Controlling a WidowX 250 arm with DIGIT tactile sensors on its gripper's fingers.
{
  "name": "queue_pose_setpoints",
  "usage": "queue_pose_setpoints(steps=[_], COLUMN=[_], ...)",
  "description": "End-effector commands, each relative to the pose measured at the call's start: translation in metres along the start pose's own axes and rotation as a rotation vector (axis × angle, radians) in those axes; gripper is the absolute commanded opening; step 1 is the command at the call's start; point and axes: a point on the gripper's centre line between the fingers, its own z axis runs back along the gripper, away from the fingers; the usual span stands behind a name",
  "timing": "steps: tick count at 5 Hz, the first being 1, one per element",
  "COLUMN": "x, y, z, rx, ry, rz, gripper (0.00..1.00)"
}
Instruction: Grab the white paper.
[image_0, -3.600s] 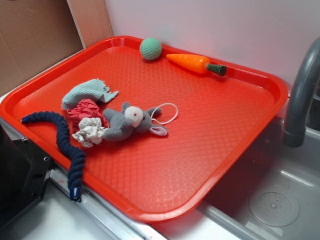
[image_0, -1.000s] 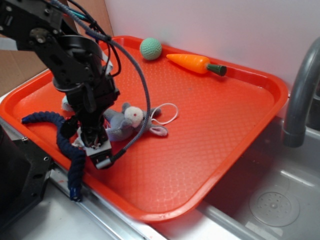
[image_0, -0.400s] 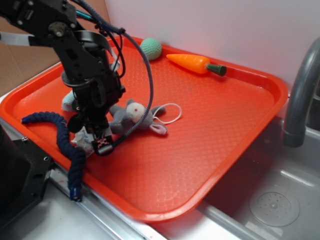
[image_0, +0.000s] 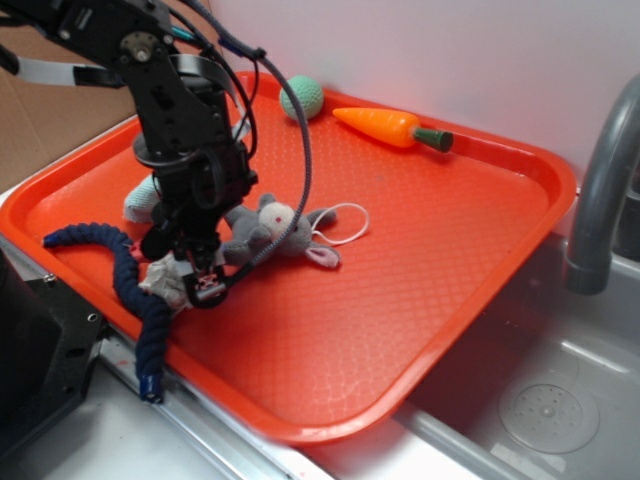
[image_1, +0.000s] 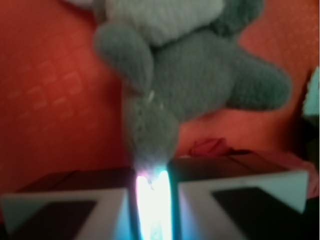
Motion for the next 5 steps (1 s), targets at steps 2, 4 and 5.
queue_pose_setpoints(steps=[2, 4, 5], x=[0.029, 0.025, 0.013], y=[0.021, 0.034, 0.036], z=[0.111, 0.166, 0.167], rx=[-0.107, -0.121, -0.117], ry=[-0.088, -0.158, -0.209], rz=[0.255, 0.390, 0.397], gripper=[0.00, 0.00, 0.00])
